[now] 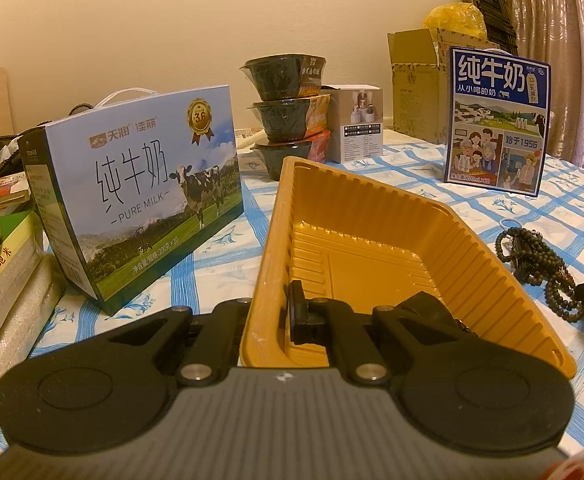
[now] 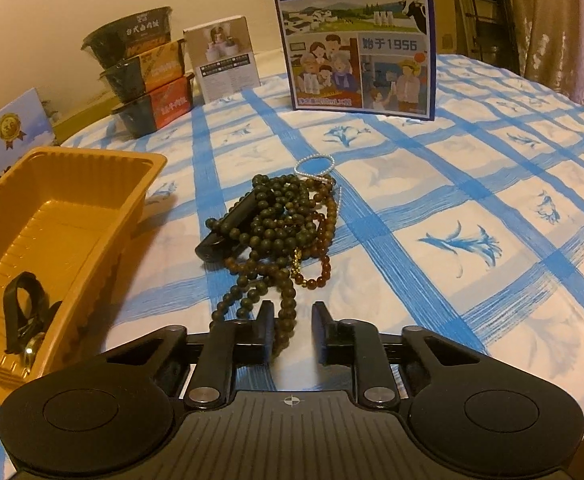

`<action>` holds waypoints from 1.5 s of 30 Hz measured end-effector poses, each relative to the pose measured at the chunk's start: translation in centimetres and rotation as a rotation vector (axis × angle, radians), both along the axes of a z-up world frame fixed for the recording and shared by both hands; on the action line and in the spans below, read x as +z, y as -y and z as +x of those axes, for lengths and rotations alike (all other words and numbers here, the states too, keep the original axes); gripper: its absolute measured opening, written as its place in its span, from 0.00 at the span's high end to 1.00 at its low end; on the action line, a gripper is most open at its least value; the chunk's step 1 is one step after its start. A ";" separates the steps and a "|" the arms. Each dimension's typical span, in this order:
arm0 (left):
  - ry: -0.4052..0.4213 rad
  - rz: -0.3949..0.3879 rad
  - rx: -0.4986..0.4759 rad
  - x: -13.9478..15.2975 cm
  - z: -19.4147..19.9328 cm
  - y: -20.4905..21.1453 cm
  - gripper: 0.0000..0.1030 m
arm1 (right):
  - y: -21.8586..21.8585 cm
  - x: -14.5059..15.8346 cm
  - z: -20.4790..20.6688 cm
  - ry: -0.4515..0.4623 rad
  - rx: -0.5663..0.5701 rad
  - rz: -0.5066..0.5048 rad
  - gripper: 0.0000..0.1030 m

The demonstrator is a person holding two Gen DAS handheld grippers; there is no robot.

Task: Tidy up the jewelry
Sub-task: 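Grasp the dark bead bracelet with the right tool and carry it over the tray, then release the bead bracelet into the tray and return the right tool to the pile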

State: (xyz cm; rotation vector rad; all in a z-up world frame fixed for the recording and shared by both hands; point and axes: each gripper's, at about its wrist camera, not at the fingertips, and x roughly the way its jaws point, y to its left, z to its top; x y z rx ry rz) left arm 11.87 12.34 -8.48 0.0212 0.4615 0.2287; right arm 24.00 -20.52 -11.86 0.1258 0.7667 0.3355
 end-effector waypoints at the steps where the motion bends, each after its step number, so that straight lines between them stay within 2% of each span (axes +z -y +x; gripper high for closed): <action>1: 0.000 -0.001 0.000 0.0 0.0 0.0 0.95 | 0.0 -0.1 0.1 -0.001 0.001 0.001 0.82; 2: 0.000 0.000 0.000 0.0 0.0 0.0 0.95 | 0.0 -0.1 0.2 -0.002 0.004 0.006 0.85; 3: 0.001 0.000 0.000 0.0 0.0 0.0 0.95 | 0.0 -0.2 0.2 -0.001 0.006 0.007 0.94; 10: 0.000 -0.001 0.001 0.0 0.0 0.0 0.95 | 0.2 1.3 -1.0 0.050 0.019 0.035 0.94; 18: 0.001 0.000 0.000 0.0 0.0 -0.1 0.95 | 0.2 5.6 -2.7 0.140 0.050 0.107 0.94; 24: 0.004 -0.003 0.000 0.0 0.0 -0.1 0.95 | -1.3 8.4 -4.1 0.171 0.132 0.198 0.94; 28: 0.004 -0.003 0.000 0.1 0.0 -0.1 0.95 | -3.7 9.3 -4.8 0.155 0.225 0.273 0.94; 34: 0.008 -0.008 0.002 0.1 0.0 -0.1 0.95 | -8.3 8.9 -5.3 0.108 0.374 0.340 0.94; 40: 0.012 -0.015 0.002 0.2 0.0 0.0 0.95 | -12.1 8.0 -5.4 0.054 0.462 0.373 0.94; 45: 0.013 -0.019 0.002 0.2 0.0 -0.1 0.95 | -14.3 7.1 -4.9 0.023 0.488 0.380 0.94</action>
